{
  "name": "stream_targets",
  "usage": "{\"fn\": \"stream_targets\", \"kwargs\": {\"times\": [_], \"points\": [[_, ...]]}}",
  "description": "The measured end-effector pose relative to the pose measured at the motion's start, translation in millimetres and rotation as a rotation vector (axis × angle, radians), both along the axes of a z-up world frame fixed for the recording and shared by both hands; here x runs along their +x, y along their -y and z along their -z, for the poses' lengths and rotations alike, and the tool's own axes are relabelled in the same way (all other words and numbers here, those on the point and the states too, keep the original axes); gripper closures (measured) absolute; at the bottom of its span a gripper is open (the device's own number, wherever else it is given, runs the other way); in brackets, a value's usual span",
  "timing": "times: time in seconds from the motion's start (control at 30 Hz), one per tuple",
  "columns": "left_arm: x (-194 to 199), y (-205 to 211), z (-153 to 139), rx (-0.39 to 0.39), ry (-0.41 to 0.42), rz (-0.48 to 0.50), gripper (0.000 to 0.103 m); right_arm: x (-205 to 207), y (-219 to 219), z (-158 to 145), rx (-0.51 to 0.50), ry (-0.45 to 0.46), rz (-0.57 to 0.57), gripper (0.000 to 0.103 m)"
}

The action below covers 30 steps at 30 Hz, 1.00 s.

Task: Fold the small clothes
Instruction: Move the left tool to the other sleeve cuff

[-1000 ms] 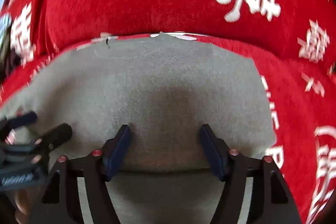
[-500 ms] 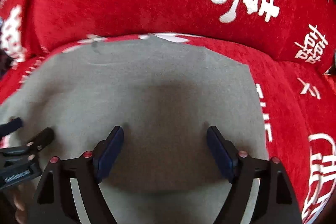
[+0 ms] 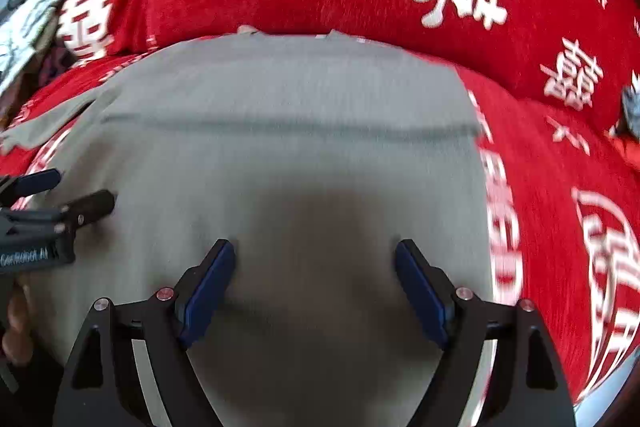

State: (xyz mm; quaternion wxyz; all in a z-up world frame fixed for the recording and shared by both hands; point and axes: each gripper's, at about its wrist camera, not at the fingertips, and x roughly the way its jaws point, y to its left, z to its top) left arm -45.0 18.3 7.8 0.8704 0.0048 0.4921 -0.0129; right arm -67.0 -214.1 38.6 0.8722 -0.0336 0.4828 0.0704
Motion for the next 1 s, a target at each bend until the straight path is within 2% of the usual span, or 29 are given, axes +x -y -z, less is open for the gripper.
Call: {"fn": "stream_targets", "kwargs": {"times": [0.2,0.33,0.4,0.47,0.53,0.77,0.83,0.87,0.93,1.0], "points": [[-43,-5,5,0.0,-0.031,0.017,0.0,-56,1,6,-0.068,-0.064,-0.072,0.014],[-49,-15,-4,-0.052,-0.038,0.016,0.0,-54,-3,0,-0.085,-0.133,-0.081,0.013],[-44,-34,-16,-0.074,-0.005,-0.037,0.0,-45,-6,-13,-0.036,-0.096,-0.07,0.013],[-35,-60,-23,-0.098,0.016,-0.107,0.0,-30,-16,-23,-0.037,-0.052,-0.068,0.013],[-22,-106,-28,-0.121,0.03,-0.232,0.0,-18,-29,-25,-0.049,-0.035,-0.073,0.013],[-2,-269,-20,-0.217,0.07,-0.644,0.0,-1,-75,-21,-0.041,-0.05,-0.138,0.013],[-1,-303,-15,-0.263,0.078,-0.719,0.0,-3,-82,-17,-0.059,-0.055,-0.154,0.013],[2,-324,-10,-0.325,0.079,-0.753,0.0,-3,-84,-15,-0.067,-0.06,-0.159,0.013],[8,-352,0,-0.421,0.076,-0.788,0.0,-2,-87,-11,-0.078,-0.073,-0.162,0.013],[16,-367,5,-0.48,0.09,-0.803,0.0,1,-88,-7,-0.08,-0.091,-0.157,0.013]]}}
